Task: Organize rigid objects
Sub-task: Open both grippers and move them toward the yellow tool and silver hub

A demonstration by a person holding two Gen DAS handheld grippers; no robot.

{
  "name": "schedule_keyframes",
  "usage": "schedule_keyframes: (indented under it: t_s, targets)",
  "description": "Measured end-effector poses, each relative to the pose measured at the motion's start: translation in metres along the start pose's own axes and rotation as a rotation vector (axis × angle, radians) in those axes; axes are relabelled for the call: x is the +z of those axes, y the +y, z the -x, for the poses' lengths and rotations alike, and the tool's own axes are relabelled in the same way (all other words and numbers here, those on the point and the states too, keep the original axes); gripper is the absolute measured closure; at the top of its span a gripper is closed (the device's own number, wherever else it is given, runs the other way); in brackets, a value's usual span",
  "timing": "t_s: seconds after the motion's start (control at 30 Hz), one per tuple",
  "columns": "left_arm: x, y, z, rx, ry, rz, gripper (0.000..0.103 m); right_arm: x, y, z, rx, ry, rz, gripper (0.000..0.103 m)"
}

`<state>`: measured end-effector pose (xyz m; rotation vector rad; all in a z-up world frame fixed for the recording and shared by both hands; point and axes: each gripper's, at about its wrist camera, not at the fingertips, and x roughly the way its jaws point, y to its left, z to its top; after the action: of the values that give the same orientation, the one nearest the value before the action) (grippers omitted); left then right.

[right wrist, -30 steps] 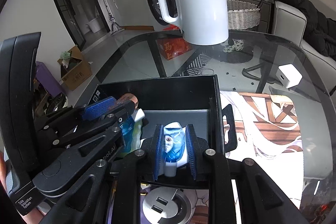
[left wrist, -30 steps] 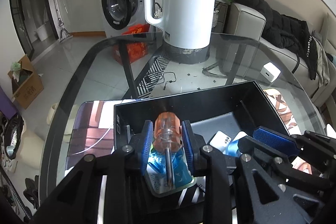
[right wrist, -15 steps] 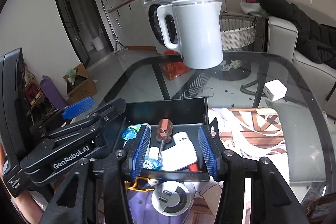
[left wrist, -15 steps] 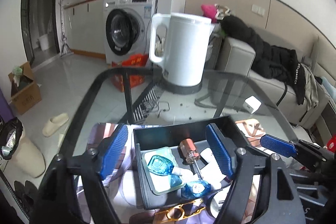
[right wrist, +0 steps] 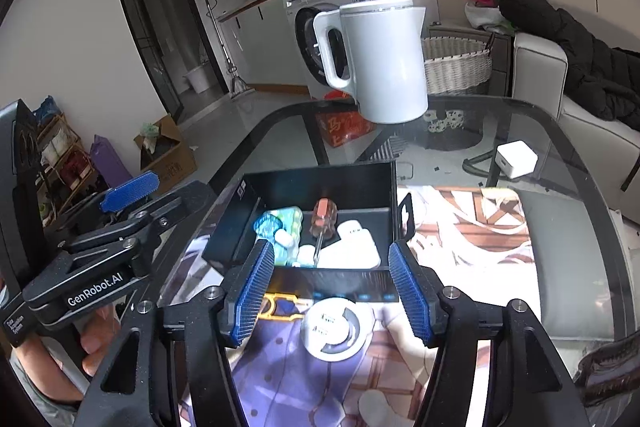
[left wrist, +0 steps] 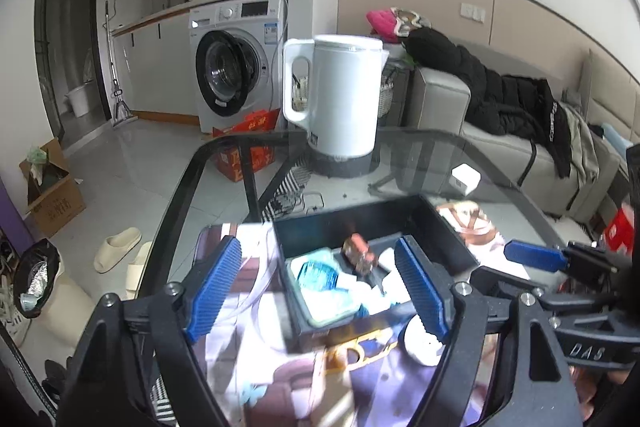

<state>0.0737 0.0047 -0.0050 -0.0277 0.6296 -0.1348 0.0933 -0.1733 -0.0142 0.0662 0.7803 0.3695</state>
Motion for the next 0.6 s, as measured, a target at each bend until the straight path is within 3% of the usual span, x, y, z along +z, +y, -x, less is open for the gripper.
schedule_keyframes:
  t_s: [0.2, 0.43, 0.6]
  targets:
    - [-0.027, 0.006, -0.012, -0.015, 0.117, -0.034, 0.023, -0.018, 0.002, -0.013, 0.006, 0.091, 0.026, 0.036]
    - [-0.062, -0.007, -0.040, -0.016, 0.262, -0.168, 0.023, -0.044, -0.001, -0.048, 0.006, 0.229, 0.011, 0.033]
    - [-0.074, -0.011, -0.048, -0.036, 0.310, -0.210, 0.023, -0.059, 0.002, -0.071, -0.009, 0.283, 0.032, 0.032]
